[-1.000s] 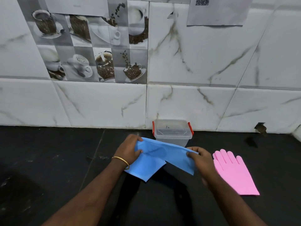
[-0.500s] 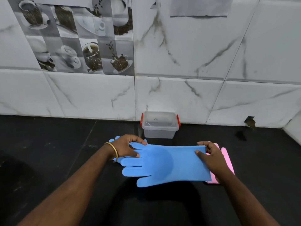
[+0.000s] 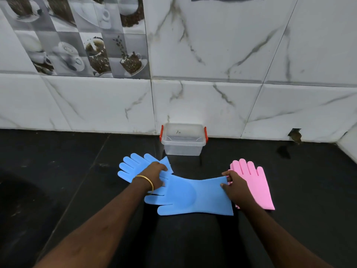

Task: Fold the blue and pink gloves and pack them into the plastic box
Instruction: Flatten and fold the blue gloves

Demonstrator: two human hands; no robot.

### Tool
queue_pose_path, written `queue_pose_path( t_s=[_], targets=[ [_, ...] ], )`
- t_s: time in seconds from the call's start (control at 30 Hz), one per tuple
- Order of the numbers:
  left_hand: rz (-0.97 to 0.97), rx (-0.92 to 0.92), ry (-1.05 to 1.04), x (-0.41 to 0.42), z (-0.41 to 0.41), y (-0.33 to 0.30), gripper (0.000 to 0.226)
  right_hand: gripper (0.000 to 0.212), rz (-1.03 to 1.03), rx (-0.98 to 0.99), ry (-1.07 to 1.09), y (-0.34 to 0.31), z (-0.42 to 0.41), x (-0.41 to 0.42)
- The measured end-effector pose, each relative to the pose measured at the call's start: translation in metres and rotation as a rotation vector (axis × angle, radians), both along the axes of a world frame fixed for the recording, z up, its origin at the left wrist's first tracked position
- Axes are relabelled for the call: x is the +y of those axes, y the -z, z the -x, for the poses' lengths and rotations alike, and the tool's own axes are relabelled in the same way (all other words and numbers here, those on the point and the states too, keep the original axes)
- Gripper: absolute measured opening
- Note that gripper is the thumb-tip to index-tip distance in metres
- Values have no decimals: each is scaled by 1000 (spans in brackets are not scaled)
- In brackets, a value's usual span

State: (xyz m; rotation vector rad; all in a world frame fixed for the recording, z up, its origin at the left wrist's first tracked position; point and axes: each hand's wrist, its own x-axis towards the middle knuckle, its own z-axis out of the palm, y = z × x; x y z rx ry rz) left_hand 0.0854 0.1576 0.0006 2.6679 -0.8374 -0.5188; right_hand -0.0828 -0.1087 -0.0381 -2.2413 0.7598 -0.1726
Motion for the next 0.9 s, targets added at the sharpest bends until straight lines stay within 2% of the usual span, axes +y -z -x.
queue_pose_path(
  t_s=[0.1, 0.2, 0.33, 0.47, 0.57, 0.67, 0.77, 0.83, 0.9],
  targets=[
    [-46, -249, 42, -11, 26, 2, 50, 46, 343, -16, -37, -3, 1, 18],
    [-71, -256, 219, -23, 55, 20, 62, 53, 476, 18, -226, 4, 0, 46],
    [-216, -183, 237, -16, 75, 58, 77, 68, 463, 221, -420, 28, 1, 68],
    [-202, -198, 200, -5, 78, 81, 75, 70, 442, 341, -436, 49, 9, 71],
    [-177, -172, 179, -7, 78, 86, 76, 70, 470, 324, -361, 47, 4, 76],
    [-166, -65, 197, -9, 71, 77, 80, 55, 543, 170, -242, 29, -19, 84],
    [-75, 27, 206, -1, 58, 54, 77, 42, 436, 35, -203, 9, -56, 96],
    [9, 12, 188, 9, 49, 39, 68, 41, 299, 13, -229, -2, -83, 105],
    [46, -44, 178, 23, 41, 27, 59, 40, 263, 32, -313, -8, -108, 116]
  ],
)
